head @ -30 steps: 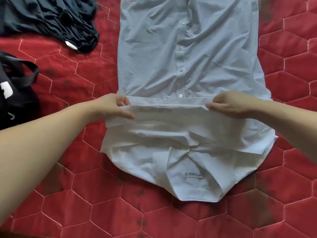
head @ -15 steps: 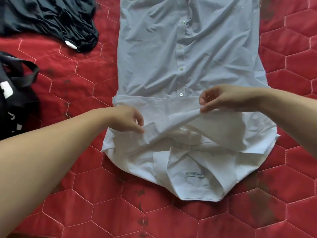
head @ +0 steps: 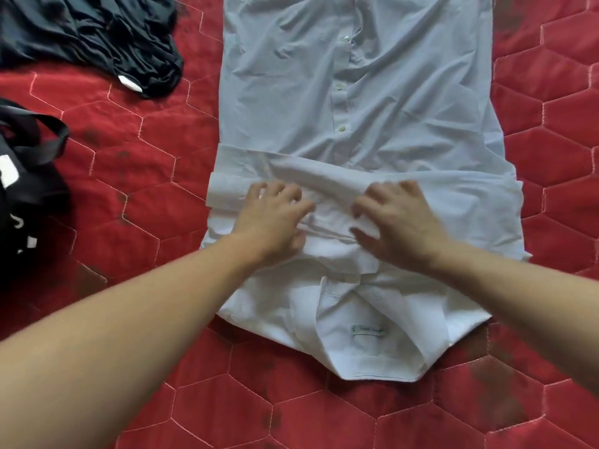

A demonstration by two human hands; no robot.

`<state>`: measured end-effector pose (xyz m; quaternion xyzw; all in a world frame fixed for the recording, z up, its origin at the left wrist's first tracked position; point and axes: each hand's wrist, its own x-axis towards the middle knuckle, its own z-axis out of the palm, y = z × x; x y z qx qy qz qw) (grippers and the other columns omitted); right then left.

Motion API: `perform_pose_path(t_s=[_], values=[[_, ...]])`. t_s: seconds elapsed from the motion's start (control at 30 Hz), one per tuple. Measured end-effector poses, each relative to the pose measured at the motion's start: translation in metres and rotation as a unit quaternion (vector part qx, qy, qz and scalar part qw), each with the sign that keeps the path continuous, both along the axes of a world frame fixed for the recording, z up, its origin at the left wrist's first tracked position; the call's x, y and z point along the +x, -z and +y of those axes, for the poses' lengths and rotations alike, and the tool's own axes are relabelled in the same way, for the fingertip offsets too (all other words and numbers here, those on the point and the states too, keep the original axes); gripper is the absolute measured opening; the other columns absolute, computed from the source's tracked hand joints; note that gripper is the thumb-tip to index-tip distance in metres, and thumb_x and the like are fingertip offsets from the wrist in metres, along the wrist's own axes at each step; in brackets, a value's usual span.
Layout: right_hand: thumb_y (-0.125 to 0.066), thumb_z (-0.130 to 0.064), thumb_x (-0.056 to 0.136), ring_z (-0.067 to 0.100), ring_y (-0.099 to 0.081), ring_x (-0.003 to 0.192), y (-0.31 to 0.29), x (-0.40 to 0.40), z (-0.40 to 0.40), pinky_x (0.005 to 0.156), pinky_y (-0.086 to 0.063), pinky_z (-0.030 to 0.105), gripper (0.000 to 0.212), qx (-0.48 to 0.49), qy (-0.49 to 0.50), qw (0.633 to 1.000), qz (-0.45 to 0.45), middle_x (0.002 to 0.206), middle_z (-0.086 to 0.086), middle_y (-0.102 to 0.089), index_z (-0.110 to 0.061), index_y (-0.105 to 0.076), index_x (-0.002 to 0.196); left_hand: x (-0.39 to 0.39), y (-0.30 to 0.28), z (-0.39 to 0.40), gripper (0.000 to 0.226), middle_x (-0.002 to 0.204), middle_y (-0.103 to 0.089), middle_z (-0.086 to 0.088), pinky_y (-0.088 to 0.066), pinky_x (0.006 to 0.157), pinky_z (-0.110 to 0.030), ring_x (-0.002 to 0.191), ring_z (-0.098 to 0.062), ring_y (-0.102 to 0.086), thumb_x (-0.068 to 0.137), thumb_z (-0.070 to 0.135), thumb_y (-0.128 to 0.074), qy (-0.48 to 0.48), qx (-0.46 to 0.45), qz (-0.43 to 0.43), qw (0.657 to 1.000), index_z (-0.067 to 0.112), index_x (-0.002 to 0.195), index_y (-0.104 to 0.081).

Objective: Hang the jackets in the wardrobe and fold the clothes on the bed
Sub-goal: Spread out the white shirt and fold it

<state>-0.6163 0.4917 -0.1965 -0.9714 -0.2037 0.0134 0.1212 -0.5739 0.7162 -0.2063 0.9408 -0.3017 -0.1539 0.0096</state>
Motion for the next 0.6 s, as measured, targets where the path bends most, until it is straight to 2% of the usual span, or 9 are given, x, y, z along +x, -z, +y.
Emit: perform_pose_path(t_s=[0.07, 0.13, 0.2, 0.3, 0.37, 0.43, 0.5, 0.53, 0.6], values=[[-0.068, -0.044, 0.076, 0.030, -0.057, 0.093, 0.005, -0.014, 0.003, 0.085, -0.037, 0.042, 0.038, -0.094, -0.051, 0.991, 0.081, 0.102, 0.009, -0.058, -0.019, -0.062, 0.104, -0.003, 0.010, -0.001, 0.052, 0.135, -0.040, 0.003, -0.030, 0.099, -0.040, 0.126, -0.024, -0.036, 0.078, 0.035, -0.058, -0.040, 0.030, 0.037, 0.998, 0.036, 0.128, -0.043], [-0.057, -0.046, 0.080, 0.029, -0.054, 0.098, 0.010, -0.018, 0.000, 0.089, -0.035, 0.042, 0.040, -0.161, -0.041, 0.978, 0.128, 0.108, 0.006, -0.056, -0.021, -0.058, 0.110, -0.001, 0.015, -0.001, 0.057, 0.133, -0.039, 0.001, -0.033, 0.091, -0.037, 0.122, -0.025, -0.037, 0.076, 0.031, -0.061, -0.063, 0.043, 0.032, 0.997, 0.033, 0.128, -0.041], [-0.055, -0.037, 0.079, 0.031, -0.058, 0.090, 0.009, -0.017, -0.001, 0.085, -0.038, 0.042, 0.031, -0.159, -0.034, 0.979, 0.120, 0.100, 0.008, -0.059, -0.017, -0.061, 0.102, 0.004, 0.016, -0.003, 0.054, 0.127, -0.042, -0.002, -0.031, 0.080, -0.035, 0.113, -0.027, -0.042, 0.074, 0.027, -0.063, -0.058, 0.050, 0.016, 0.997, 0.029, 0.125, -0.043], [-0.057, -0.016, 0.080, 0.030, -0.061, 0.078, 0.013, -0.016, -0.003, 0.081, -0.039, 0.040, 0.009, -0.151, -0.044, 0.982, 0.103, 0.083, 0.008, -0.063, -0.014, -0.064, 0.085, 0.010, 0.012, -0.006, 0.037, 0.114, -0.050, -0.005, -0.027, 0.071, -0.033, 0.099, -0.029, -0.051, 0.078, 0.015, -0.058, -0.050, 0.045, 0.004, 0.998, 0.021, 0.115, -0.052], [-0.061, -0.010, 0.079, 0.030, -0.061, 0.073, 0.013, -0.016, -0.006, 0.080, -0.040, 0.040, 0.003, -0.142, -0.040, 0.984, 0.099, 0.077, 0.008, -0.063, -0.013, -0.062, 0.079, 0.013, 0.006, -0.004, 0.026, 0.103, -0.056, -0.009, -0.031, 0.067, -0.035, 0.090, -0.033, -0.055, 0.079, 0.009, -0.057, -0.060, -0.004, -0.001, 0.998, 0.015, 0.104, -0.060], [-0.064, -0.011, 0.072, 0.030, -0.059, 0.062, 0.006, -0.014, -0.012, 0.077, -0.043, 0.041, 0.007, -0.108, -0.033, 0.991, 0.074, 0.068, 0.009, -0.060, -0.011, -0.058, 0.071, 0.009, -0.003, -0.002, 0.017, 0.085, -0.060, -0.013, -0.038, 0.062, -0.036, 0.074, -0.037, -0.058, 0.071, 0.004, -0.063, -0.049, -0.105, -0.023, 0.993, 0.008, 0.088, -0.065], [-0.058, -0.021, 0.070, 0.029, -0.055, 0.057, -0.006, -0.015, -0.020, 0.075, -0.044, 0.040, 0.010, -0.102, -0.048, 0.991, 0.068, 0.062, 0.006, -0.055, -0.013, -0.053, 0.065, 0.001, -0.011, -0.002, 0.016, 0.069, -0.059, -0.012, -0.037, 0.056, -0.030, 0.057, -0.034, -0.056, 0.060, 0.001, -0.068, 0.018, -0.175, -0.046, 0.983, 0.006, 0.075, -0.065], [-0.052, -0.026, 0.071, 0.029, -0.053, 0.057, -0.009, -0.017, -0.024, 0.075, -0.043, 0.040, 0.014, -0.109, -0.061, 0.989, 0.080, 0.061, 0.005, -0.053, -0.015, -0.051, 0.064, -0.004, -0.013, -0.002, 0.017, 0.069, -0.060, -0.010, -0.033, 0.056, -0.027, 0.055, -0.033, -0.055, 0.060, 0.003, -0.069, 0.045, -0.180, -0.039, 0.982, 0.007, 0.076, -0.066], [-0.042, -0.032, 0.075, 0.029, -0.055, 0.060, -0.010, -0.020, -0.034, 0.073, -0.043, 0.041, 0.020, -0.127, -0.078, 0.981, 0.123, 0.063, 0.005, -0.054, -0.016, -0.050, 0.066, -0.011, -0.010, -0.004, 0.023, 0.086, -0.062, -0.007, -0.027, 0.060, -0.028, 0.070, -0.034, -0.059, 0.071, 0.011, -0.068, 0.059, -0.116, 0.029, 0.991, 0.013, 0.094, -0.065]])
